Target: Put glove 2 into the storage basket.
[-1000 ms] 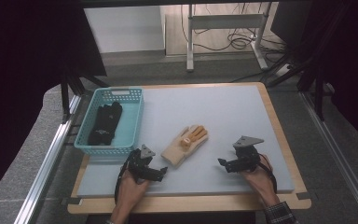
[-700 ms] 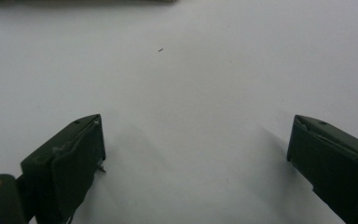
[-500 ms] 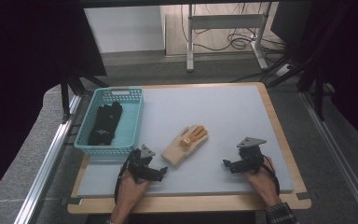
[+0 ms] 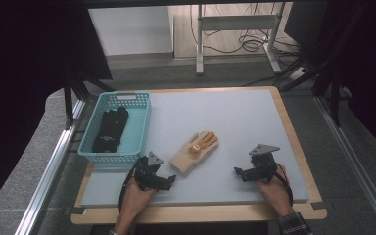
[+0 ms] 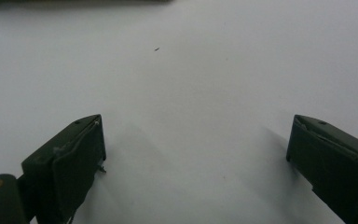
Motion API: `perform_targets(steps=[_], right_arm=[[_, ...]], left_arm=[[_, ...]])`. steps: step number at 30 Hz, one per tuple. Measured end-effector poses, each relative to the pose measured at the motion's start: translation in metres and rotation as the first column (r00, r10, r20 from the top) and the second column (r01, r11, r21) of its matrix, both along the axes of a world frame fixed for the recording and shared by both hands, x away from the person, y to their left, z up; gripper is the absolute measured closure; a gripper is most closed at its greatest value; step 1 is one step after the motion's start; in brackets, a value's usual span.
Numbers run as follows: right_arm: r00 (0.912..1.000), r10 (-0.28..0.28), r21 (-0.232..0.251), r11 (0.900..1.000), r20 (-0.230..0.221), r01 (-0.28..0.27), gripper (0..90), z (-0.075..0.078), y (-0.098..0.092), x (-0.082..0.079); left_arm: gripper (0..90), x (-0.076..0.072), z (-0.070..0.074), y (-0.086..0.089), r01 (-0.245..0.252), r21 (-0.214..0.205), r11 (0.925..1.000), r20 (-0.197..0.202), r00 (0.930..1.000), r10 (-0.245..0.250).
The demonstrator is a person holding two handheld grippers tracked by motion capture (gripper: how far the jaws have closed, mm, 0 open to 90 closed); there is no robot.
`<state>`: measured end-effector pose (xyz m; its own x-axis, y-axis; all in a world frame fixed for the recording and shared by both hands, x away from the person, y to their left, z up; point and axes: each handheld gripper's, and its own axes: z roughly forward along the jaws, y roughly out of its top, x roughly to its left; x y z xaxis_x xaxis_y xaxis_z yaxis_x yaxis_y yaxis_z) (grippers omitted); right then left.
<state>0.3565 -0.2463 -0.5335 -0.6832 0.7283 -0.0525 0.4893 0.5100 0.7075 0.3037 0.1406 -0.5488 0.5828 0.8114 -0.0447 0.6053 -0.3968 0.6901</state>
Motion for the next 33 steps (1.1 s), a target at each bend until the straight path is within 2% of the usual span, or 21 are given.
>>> perform_targets(steps=[9,13,21,29,33], right_arm=[[1.0,-0.001,0.001,1.0,0.0,0.001,4.2,0.0,0.0,0.0],[1.0,-0.001,0.001,1.0,0.001,0.001,4.2,0.0,0.0,0.0],[1.0,-0.001,0.002,1.0,0.001,0.001,4.3,0.0,0.0,0.0],[1.0,-0.001,0.001,1.0,0.0,0.001,4.2,0.0,0.0,0.0],[1.0,-0.002,0.002,1.0,0.0,0.002,4.3,0.0,0.0,0.0]], left_arm=[[1.2,0.009,0.024,-0.008,0.061,-0.011,0.9981,-0.015,0.998,-0.061],[1.0,0.018,0.034,-0.015,0.084,-0.006,0.9965,-0.02,0.9963,-0.084],[0.8,0.044,0.052,-0.035,0.102,-0.036,0.9941,-0.038,0.9939,-0.103],[0.6,0.071,0.051,-0.063,0.136,0.002,0.9907,-0.079,0.9877,-0.135],[0.6,0.079,0.045,-0.077,0.167,0.038,0.9852,-0.096,0.9819,-0.163]])
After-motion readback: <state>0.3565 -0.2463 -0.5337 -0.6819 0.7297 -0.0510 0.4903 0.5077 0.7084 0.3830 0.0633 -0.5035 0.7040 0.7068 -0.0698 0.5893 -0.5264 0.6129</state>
